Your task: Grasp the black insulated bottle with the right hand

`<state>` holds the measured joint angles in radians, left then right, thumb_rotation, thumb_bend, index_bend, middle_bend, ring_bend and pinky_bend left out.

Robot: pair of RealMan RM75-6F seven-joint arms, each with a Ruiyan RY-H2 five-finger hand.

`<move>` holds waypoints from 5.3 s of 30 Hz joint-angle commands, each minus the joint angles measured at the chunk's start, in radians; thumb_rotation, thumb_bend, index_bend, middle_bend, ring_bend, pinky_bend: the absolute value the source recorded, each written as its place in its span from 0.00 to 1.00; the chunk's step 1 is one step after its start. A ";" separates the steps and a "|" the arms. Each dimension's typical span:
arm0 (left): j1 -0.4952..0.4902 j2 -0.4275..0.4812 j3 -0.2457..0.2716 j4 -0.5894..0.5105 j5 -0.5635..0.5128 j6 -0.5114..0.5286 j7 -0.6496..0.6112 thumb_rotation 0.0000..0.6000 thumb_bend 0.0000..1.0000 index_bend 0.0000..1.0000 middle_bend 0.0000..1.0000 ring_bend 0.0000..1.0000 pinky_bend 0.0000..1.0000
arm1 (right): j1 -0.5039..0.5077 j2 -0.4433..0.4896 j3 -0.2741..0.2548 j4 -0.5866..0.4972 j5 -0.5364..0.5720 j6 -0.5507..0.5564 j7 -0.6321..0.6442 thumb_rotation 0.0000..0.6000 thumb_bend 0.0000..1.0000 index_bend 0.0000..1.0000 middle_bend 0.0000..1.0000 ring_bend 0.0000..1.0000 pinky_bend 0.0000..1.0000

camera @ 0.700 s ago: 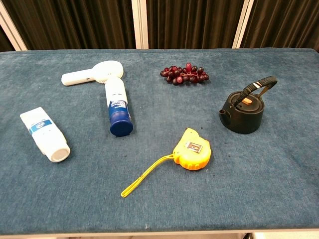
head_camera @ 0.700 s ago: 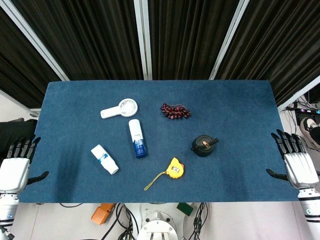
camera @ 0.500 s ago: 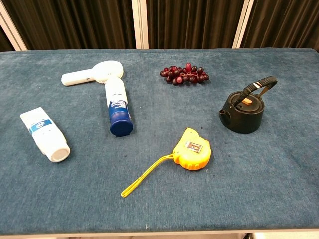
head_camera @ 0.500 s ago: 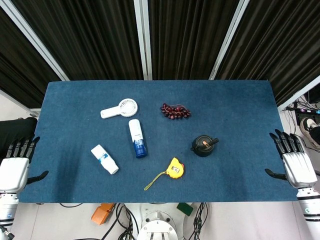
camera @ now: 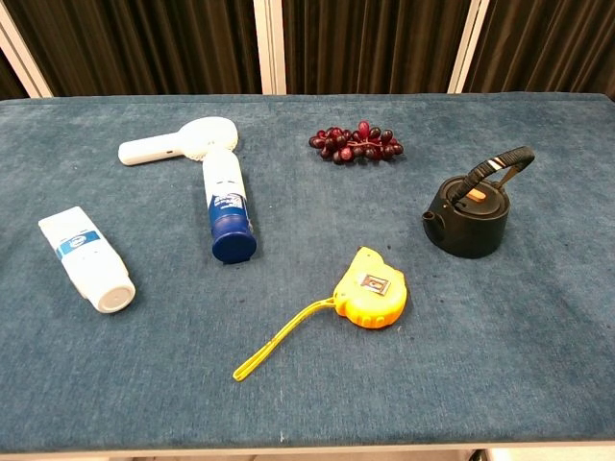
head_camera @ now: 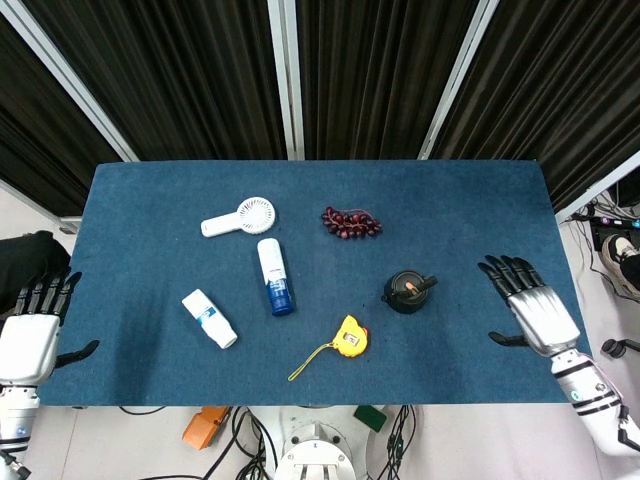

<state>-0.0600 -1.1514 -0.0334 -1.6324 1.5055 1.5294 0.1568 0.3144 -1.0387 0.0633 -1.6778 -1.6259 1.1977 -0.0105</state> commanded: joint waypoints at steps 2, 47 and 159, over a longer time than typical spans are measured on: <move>0.001 -0.002 0.000 -0.004 -0.004 -0.001 0.004 1.00 0.06 0.00 0.02 0.00 0.00 | 0.117 -0.036 0.024 -0.026 -0.002 -0.141 -0.054 1.00 0.13 0.24 0.19 0.16 0.17; 0.011 -0.013 -0.005 0.018 -0.034 -0.013 -0.019 1.00 0.06 0.00 0.02 0.00 0.00 | 0.348 -0.175 0.013 0.078 0.155 -0.359 -0.178 1.00 0.13 0.60 0.48 0.48 0.17; 0.018 -0.036 -0.001 0.039 -0.010 0.002 -0.056 1.00 0.06 0.00 0.02 0.00 0.00 | 0.333 -0.227 0.047 0.065 0.142 -0.184 -0.039 0.85 0.57 1.00 1.00 1.00 0.41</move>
<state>-0.0419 -1.1871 -0.0345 -1.5934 1.4960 1.5310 0.1014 0.6415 -1.2580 0.1070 -1.6149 -1.4878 1.0183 -0.0382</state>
